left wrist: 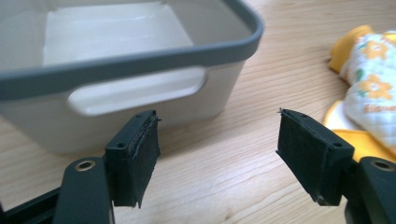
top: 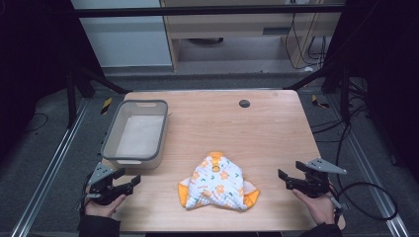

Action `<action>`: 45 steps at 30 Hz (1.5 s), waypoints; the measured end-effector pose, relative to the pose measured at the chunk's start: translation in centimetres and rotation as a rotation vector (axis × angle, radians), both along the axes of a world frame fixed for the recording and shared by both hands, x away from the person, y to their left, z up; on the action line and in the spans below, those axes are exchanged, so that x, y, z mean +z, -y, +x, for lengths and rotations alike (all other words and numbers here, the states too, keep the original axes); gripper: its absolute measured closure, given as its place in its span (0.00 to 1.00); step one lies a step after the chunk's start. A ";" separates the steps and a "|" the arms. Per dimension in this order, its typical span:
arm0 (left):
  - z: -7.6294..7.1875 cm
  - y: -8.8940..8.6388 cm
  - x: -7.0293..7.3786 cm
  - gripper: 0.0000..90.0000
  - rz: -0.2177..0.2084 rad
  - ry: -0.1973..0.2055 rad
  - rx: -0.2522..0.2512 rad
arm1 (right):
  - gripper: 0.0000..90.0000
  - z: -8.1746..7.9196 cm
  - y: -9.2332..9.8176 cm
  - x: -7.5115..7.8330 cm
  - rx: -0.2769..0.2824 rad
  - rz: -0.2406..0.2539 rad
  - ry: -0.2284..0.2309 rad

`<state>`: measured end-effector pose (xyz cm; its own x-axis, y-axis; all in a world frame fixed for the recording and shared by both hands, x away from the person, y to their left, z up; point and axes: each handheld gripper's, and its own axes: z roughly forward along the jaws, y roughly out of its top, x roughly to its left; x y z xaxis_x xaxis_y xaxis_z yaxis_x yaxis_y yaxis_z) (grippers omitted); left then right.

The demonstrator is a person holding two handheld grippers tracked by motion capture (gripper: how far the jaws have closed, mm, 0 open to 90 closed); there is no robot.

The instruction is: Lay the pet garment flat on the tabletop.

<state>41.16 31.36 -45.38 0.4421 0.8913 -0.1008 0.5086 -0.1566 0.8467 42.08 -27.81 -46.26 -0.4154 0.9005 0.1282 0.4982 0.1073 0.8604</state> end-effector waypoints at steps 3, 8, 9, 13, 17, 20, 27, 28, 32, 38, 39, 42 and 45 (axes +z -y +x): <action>0.1 0.5 0.9 0.32 0.008 0.014 -0.017 | 0.26 0.3 -0.2 1.0 0.011 0.019 0.014; 0.3 1.5 2.4 0.36 -0.004 0.039 -0.060 | 0.29 0.7 -0.7 3.2 0.045 0.044 0.055; 0.4 1.8 2.5 0.37 -0.007 0.040 -0.070 | 0.30 0.8 -0.8 3.5 0.055 0.051 0.054; 0.7 2.9 3.0 0.40 -0.009 0.044 -0.106 | 0.33 1.0 -2.0 4.7 0.107 0.066 0.065; 1.0 4.5 3.3 0.43 -0.012 0.044 -0.151 | 0.35 1.2 -3.0 5.2 0.145 0.071 0.067; 1.5 6.4 3.3 0.44 0.003 0.036 -0.199 | 0.37 1.5 -4.3 5.2 0.191 0.066 0.053; 2.8 9.2 2.8 0.47 0.022 0.005 -0.248 | 0.41 2.3 -6.4 4.6 0.254 0.048 0.003; 3.0 9.6 2.7 0.48 0.029 0.000 -0.255 | 0.41 2.5 -6.7 4.5 0.261 0.042 -0.002; 3.8 10.9 2.1 0.48 0.053 -0.018 -0.264 | 0.41 3.2 -7.9 3.7 0.283 0.023 -0.032; 5.0 13.0 1.3 0.48 0.085 -0.038 -0.286 | 0.43 4.1 -9.5 2.3 0.310 -0.010 -0.066; 5.0 13.0 1.3 0.47 0.085 -0.038 -0.286 | 0.43 4.1 -9.5 2.3 0.310 -0.010 -0.066; 5.5 14.2 0.5 0.47 0.102 -0.059 -0.306 | 0.43 4.6 -10.4 1.6 0.329 -0.014 -0.075; 5.8 14.6 0.1 0.47 0.102 -0.072 -0.316 | 0.43 4.7 -10.9 1.2 0.340 -0.020 -0.090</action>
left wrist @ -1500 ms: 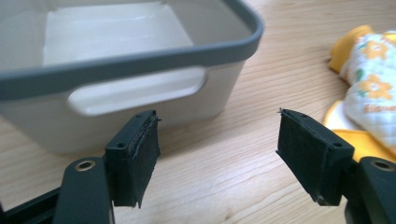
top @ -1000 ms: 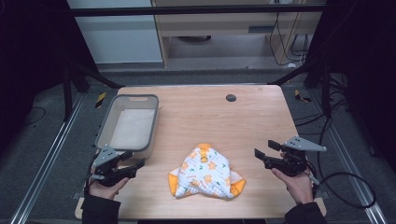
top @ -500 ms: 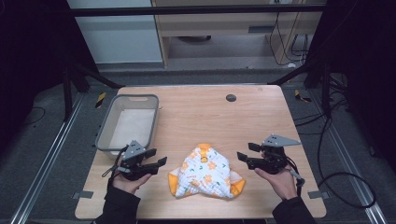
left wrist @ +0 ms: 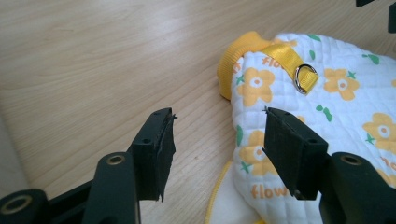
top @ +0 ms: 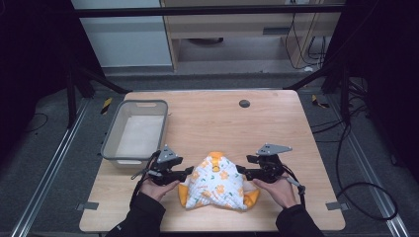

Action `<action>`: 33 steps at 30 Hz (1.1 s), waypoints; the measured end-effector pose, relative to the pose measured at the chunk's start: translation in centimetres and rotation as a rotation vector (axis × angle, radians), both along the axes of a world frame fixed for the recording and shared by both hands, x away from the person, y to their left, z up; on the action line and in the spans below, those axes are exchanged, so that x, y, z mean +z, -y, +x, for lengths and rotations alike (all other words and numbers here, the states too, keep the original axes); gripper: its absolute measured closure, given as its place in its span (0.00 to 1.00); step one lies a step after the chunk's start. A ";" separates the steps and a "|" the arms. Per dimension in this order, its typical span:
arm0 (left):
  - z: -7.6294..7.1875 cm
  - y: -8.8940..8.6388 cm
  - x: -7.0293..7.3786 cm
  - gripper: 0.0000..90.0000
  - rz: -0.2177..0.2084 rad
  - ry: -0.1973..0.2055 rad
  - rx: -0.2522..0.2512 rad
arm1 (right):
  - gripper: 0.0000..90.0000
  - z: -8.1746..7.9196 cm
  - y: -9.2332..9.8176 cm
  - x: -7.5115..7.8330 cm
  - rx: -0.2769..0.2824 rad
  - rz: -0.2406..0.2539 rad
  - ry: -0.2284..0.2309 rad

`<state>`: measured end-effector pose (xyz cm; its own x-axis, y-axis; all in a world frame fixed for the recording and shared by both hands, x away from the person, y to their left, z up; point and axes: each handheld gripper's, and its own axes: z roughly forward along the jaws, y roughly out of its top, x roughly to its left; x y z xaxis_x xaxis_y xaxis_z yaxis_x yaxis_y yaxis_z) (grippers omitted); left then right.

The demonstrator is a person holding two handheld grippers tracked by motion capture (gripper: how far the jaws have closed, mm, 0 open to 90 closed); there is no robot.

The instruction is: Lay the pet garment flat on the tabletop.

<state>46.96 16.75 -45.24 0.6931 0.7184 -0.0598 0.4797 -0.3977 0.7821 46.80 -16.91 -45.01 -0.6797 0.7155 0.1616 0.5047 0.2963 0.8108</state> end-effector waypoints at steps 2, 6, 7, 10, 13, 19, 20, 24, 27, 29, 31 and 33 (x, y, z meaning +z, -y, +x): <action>0.3 0.5 -0.4 0.47 -0.010 -0.023 -0.011 | 0.44 0.3 -0.6 -0.4 0.014 -0.004 -0.010; 0.4 0.9 -0.7 0.46 -0.014 -0.037 -0.025 | 0.45 0.8 -1.4 -1.0 0.031 -0.008 -0.028; 0.5 1.1 -0.8 0.46 -0.008 -0.041 -0.032 | 0.45 0.9 -1.6 -1.3 0.035 -0.018 -0.038; 0.6 1.4 -1.1 0.46 -0.005 -0.050 -0.035 | 0.46 0.9 -1.7 -1.6 0.044 -0.028 -0.050; 0.7 1.8 -1.3 0.46 0.013 -0.054 -0.047 | 0.49 1.0 -1.6 -2.1 0.053 -0.046 -0.067; 0.8 2.3 -2.6 0.51 0.028 -0.091 -0.054 | 0.58 1.2 -1.9 -2.9 0.086 -0.077 -0.113; 0.8 2.3 -2.6 0.52 0.028 -0.091 -0.054 | 0.59 1.1 -2.0 -3.0 0.090 -0.081 -0.114; 0.7 2.5 -2.8 0.62 0.017 -0.110 -0.069 | 0.72 1.0 -2.2 -3.0 0.103 -0.091 -0.116; 0.5 2.6 -2.7 0.75 0.014 -0.119 -0.082 | 0.82 0.9 -2.3 -3.0 0.122 -0.084 -0.124; 0.4 2.6 -2.6 0.82 0.016 -0.120 -0.085 | 0.86 0.7 -2.5 -2.9 0.129 -0.090 -0.123; 0.3 2.6 -2.5 0.89 0.010 -0.121 -0.087 | 0.88 0.6 -2.6 -2.8 0.131 -0.086 -0.123; 0.2 2.6 -2.3 0.92 0.007 -0.116 -0.090 | 0.89 0.5 -2.6 -2.7 0.132 -0.089 -0.116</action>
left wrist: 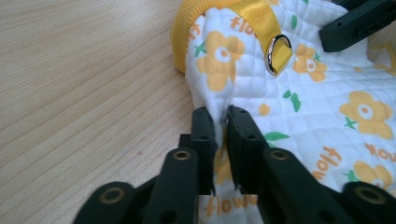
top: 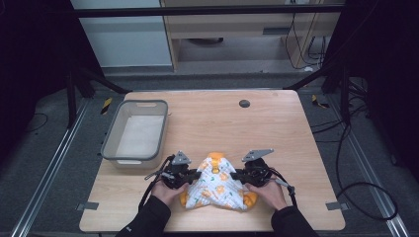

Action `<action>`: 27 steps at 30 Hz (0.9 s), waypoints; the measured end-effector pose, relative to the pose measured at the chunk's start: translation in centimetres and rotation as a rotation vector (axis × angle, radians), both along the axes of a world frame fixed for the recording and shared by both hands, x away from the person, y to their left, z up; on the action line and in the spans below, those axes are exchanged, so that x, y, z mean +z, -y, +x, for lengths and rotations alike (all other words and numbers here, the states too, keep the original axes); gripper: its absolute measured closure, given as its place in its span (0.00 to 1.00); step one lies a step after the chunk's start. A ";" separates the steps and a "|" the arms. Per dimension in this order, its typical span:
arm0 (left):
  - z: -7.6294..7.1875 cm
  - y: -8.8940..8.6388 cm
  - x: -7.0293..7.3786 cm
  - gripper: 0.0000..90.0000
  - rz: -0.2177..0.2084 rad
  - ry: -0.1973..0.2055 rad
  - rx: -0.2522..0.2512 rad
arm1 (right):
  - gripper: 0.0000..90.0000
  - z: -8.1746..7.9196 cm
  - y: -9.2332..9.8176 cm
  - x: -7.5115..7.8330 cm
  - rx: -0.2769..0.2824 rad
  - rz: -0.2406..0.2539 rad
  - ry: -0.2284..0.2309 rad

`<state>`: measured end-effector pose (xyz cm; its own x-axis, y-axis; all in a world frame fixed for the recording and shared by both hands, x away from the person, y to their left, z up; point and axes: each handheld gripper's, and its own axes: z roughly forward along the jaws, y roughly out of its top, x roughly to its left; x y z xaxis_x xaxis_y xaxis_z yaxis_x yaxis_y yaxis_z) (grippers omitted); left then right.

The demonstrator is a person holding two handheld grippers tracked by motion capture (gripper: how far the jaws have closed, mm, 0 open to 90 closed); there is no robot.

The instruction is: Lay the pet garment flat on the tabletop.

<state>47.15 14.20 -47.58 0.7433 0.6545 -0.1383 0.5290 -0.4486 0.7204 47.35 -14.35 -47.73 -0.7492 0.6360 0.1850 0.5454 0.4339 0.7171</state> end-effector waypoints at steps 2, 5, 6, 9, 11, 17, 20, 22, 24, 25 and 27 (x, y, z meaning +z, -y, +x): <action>-0.3 0.0 0.3 0.96 -0.003 0.018 -0.005 | 0.89 -0.2 0.1 0.3 -0.003 0.024 0.004; -0.7 -0.1 0.9 0.98 -0.013 0.032 -0.009 | 0.90 -0.5 0.4 0.8 -0.007 0.051 0.014; -1.1 -0.1 1.6 0.98 -0.024 0.051 -0.011 | 0.90 -0.8 0.6 1.2 -0.007 0.068 0.025; -1.7 -0.4 2.8 0.98 -0.055 0.080 -0.023 | 0.90 -1.7 0.9 2.0 -0.007 0.099 0.056; -2.0 -0.5 3.2 0.98 -0.065 0.091 -0.023 | 0.90 -2.3 1.3 2.7 -0.005 0.129 0.082; -3.5 -0.9 6.1 0.98 -0.125 0.162 -0.035 | 0.90 -3.6 1.6 4.6 0.002 0.174 0.145; -4.0 -1.0 7.5 0.98 -0.144 0.193 -0.044 | 0.90 -4.2 1.7 6.0 0.004 0.192 0.183; -4.2 -1.1 8.0 0.99 -0.152 0.206 -0.046 | 0.90 -4.4 1.7 6.4 0.005 0.200 0.200; -4.4 -1.2 9.1 0.98 -0.168 0.234 -0.045 | 0.90 -4.7 1.9 7.9 0.005 0.229 0.237; -4.4 -1.2 9.1 0.98 -0.168 0.234 -0.045 | 0.90 -4.7 1.9 7.9 0.005 0.229 0.237; -4.1 -1.1 9.9 0.98 -0.174 0.251 -0.033 | 0.90 -4.5 1.9 8.6 -0.001 0.240 0.252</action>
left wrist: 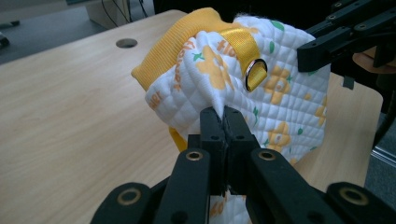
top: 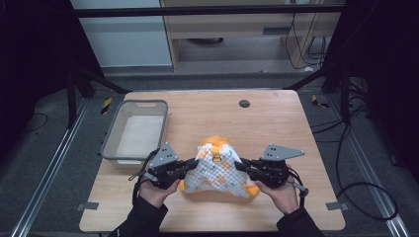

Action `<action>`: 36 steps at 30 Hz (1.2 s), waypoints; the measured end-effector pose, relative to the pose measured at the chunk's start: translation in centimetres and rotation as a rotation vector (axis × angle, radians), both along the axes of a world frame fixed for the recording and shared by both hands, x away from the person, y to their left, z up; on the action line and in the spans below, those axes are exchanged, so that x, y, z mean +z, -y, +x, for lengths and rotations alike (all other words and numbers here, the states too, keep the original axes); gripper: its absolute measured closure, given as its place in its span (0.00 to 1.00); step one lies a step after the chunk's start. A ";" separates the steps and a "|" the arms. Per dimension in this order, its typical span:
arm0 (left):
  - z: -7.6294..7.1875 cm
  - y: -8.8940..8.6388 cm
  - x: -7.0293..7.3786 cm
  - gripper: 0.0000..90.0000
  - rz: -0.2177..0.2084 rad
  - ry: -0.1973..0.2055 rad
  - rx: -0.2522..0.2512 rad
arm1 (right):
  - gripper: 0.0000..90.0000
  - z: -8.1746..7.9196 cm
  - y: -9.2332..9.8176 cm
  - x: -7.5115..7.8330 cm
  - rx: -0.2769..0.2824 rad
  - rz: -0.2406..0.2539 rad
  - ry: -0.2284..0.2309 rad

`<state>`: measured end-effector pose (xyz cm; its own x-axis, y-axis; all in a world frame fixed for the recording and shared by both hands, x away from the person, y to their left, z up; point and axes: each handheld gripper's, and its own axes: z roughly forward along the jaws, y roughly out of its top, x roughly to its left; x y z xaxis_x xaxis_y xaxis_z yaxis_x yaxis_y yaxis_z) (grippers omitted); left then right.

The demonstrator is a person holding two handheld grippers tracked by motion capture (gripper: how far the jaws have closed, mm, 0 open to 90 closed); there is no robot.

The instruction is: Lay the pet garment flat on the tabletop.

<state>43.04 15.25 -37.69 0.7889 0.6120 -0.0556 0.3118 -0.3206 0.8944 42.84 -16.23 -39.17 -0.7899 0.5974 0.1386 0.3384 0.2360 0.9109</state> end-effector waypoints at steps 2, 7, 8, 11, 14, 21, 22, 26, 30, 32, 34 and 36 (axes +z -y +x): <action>0.6 0.2 0.7 0.98 -0.006 0.014 0.017 | 0.89 0.6 -0.1 0.8 -0.026 0.012 0.021; 3.0 1.2 2.4 0.99 -0.022 0.064 0.082 | 0.89 2.8 -0.4 2.3 -0.100 0.049 0.061; 3.0 1.2 2.4 0.98 -0.022 0.064 0.082 | 0.89 3.4 -0.5 2.4 -0.114 0.055 0.062; 5.5 2.1 2.9 0.98 -0.034 0.069 0.142 | 0.89 5.6 -0.6 2.4 -0.174 0.064 0.055; 6.8 2.7 3.1 0.99 -0.034 0.070 0.170 | 0.89 7.3 -0.7 2.5 -0.217 0.066 0.045; 4.4 2.3 4.8 0.99 -0.062 0.134 0.122 | 0.89 6.0 -0.3 4.2 -0.195 0.075 0.093; 3.9 2.1 5.1 0.99 -0.062 0.148 0.113 | 0.89 5.4 -0.2 4.6 -0.183 0.074 0.103; 3.0 1.7 6.1 0.99 -0.077 0.164 0.099 | 0.89 4.0 -0.2 5.7 -0.152 0.074 0.128; 5.7 2.2 6.3 0.96 -0.039 0.156 0.190 | 0.87 5.7 -0.8 6.2 -0.210 0.032 0.101; 7.9 2.7 5.1 0.83 -0.036 0.138 0.262 | 0.83 7.8 -1.3 5.1 -0.268 0.004 0.091; 9.2 2.9 4.2 0.75 -0.038 0.114 0.297 | 0.78 8.8 -1.6 4.4 -0.303 -0.018 0.094; 10.4 3.0 3.1 0.58 -0.016 0.090 0.352 | 0.71 10.5 -2.0 2.8 -0.385 -0.078 0.117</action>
<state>53.41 12.28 -34.57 0.5326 0.8463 -0.0075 0.3205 -0.1935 0.9273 53.35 -14.26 -36.38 -0.5143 0.8576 0.0034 0.3102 0.1824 0.9330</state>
